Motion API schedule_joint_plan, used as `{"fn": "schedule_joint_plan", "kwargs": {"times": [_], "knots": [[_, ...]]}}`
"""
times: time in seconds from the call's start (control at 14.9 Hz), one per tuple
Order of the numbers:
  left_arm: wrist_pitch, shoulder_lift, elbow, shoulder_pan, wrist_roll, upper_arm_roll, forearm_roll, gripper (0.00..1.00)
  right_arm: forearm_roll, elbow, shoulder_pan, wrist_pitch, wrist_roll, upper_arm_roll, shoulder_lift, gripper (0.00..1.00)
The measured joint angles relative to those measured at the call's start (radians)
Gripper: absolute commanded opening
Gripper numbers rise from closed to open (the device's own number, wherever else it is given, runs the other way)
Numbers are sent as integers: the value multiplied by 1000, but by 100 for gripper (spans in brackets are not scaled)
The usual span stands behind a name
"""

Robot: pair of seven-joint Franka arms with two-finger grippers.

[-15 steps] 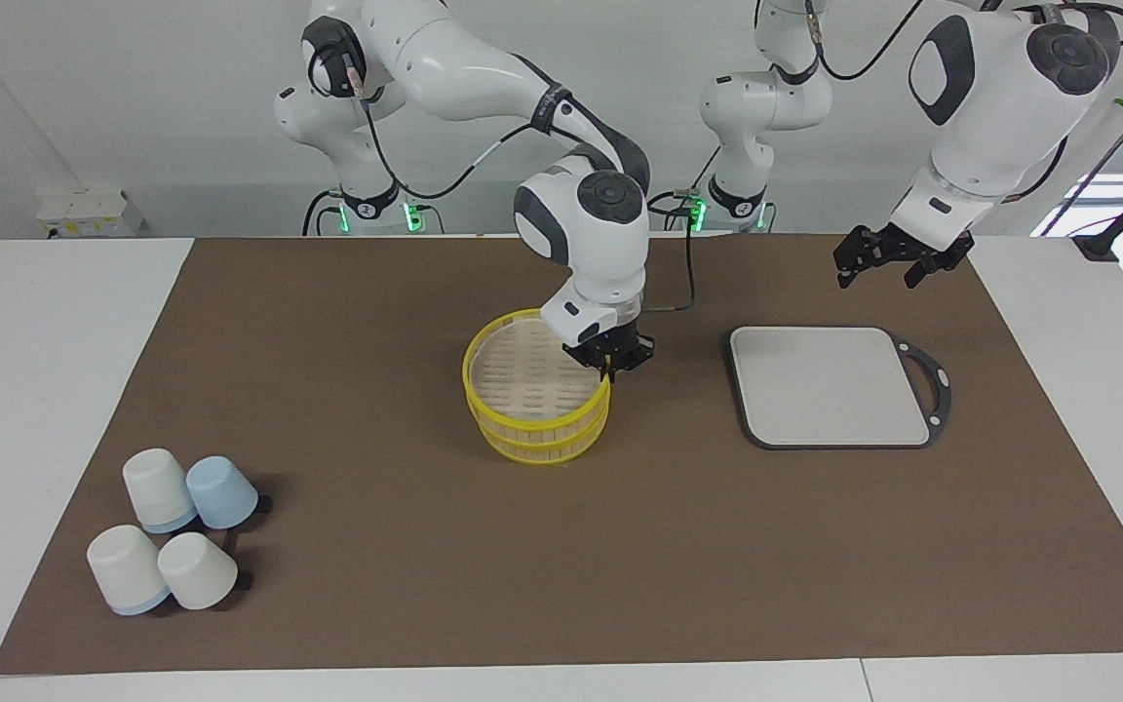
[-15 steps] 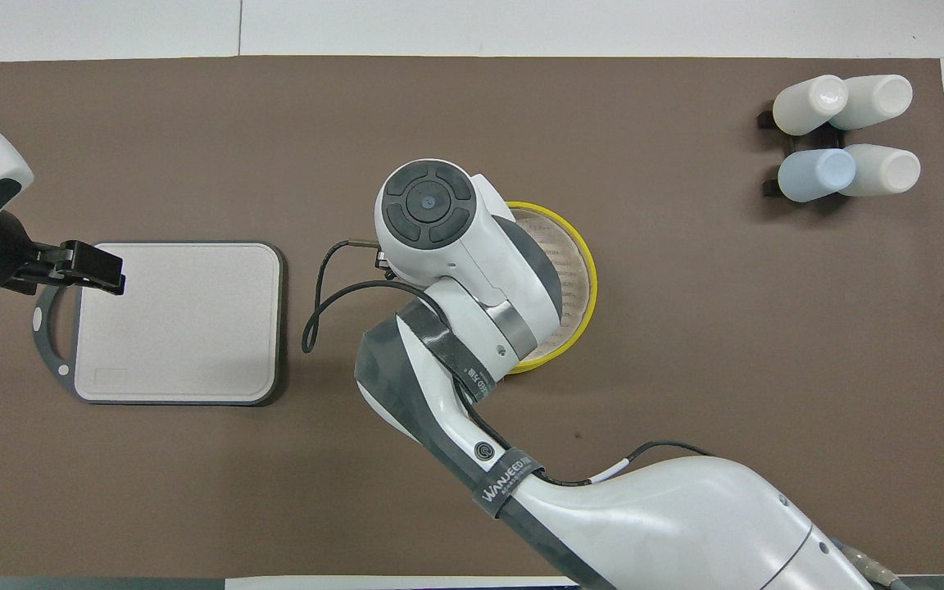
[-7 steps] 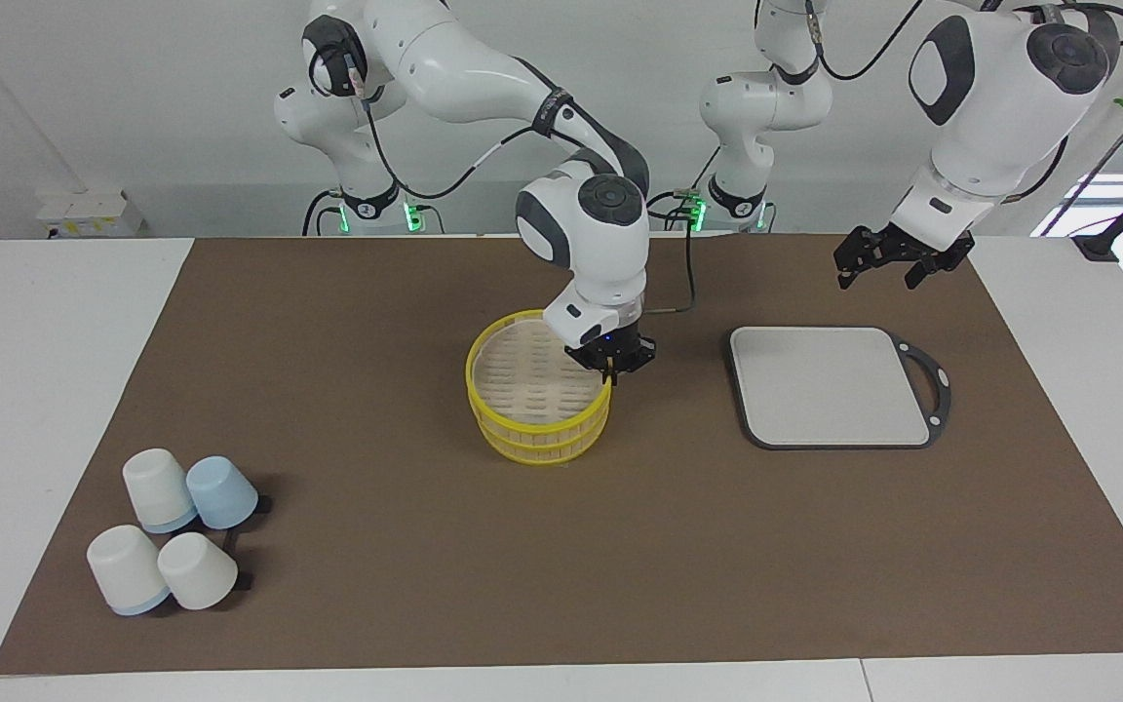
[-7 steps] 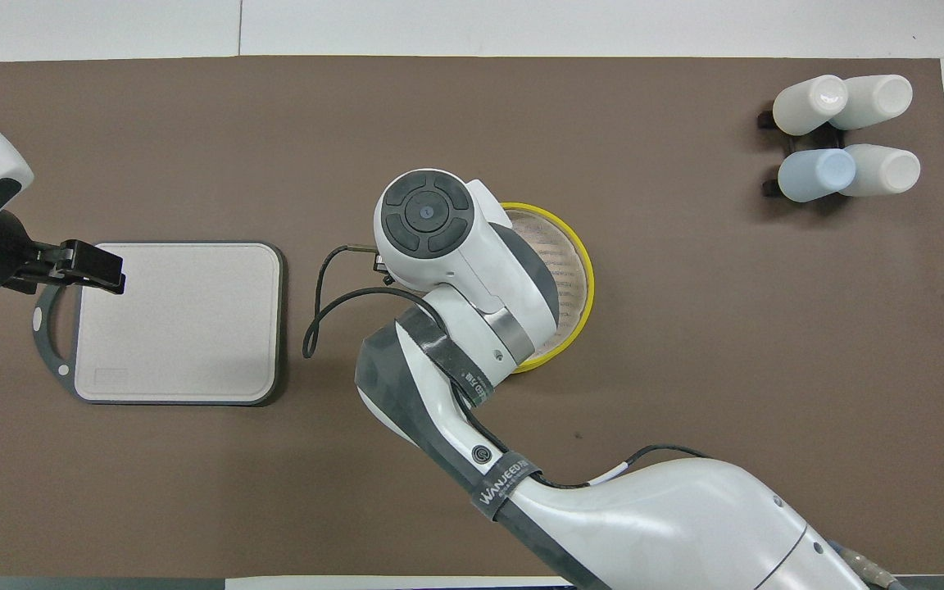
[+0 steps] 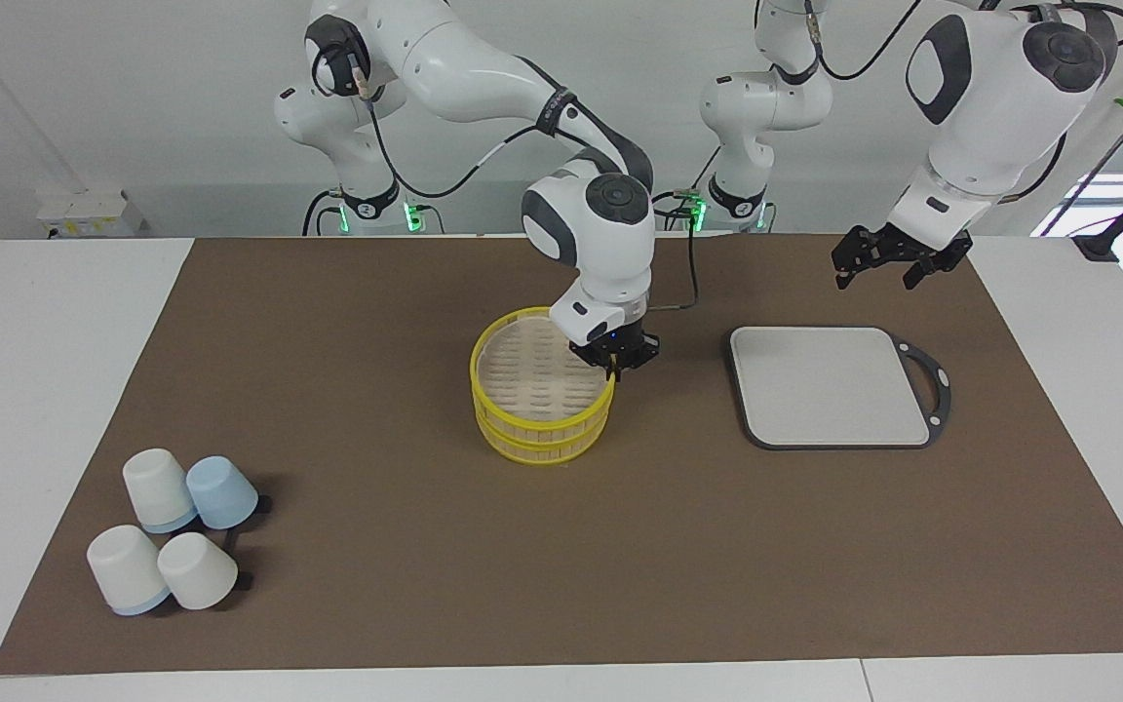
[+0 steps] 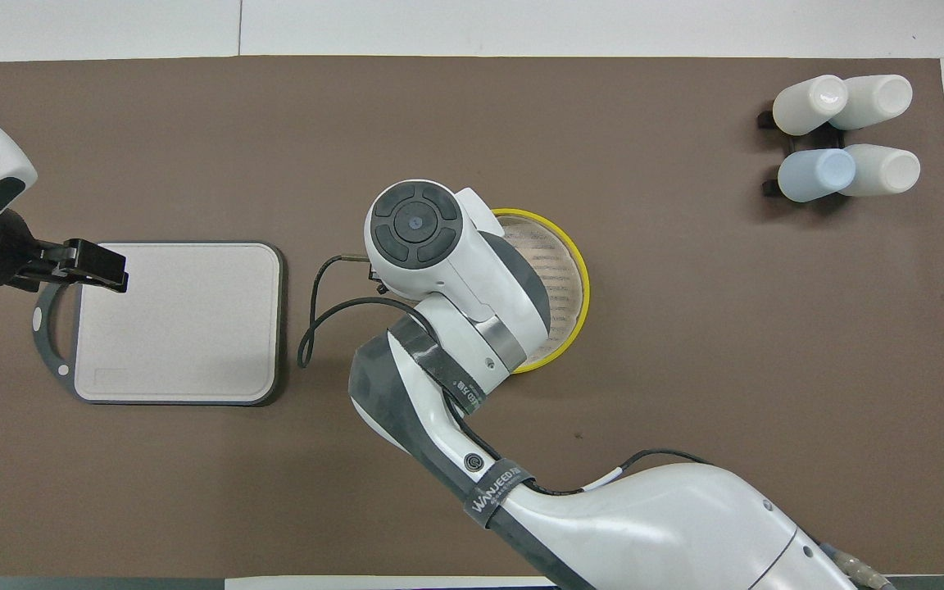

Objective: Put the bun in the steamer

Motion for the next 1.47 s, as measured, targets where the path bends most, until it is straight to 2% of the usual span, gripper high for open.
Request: {"fn": "schedule_joint_plan", "kwargs": {"times": [0.2,0.27,0.33,0.4,0.8,1.0,1.47], "knots": [[0,0,0,0,1,0,0,100,0,-13,0,8,0,0,-8,0],[0,0,0,0,1,0,0,100,0,-14,0,9,0,0,-9,12],[0,0,0,0,1,0,0,100,0,-15,0,10,0,0,-9,75],[0,0,0,0,1,0,0,100,0,-17,-1,10,0,0,-10,100],[0,0,0,0,1,1,0,100,-9,-31,-5,11,-2,-3,-14,100],[0,0,0,0,1,1,0,100,-13,-28,-30,9,-34,-11,-46,100],[0,0,0,-2,1,-2,0,100,-14,-26,-213,-130,-398,-13,-187,100]]}}
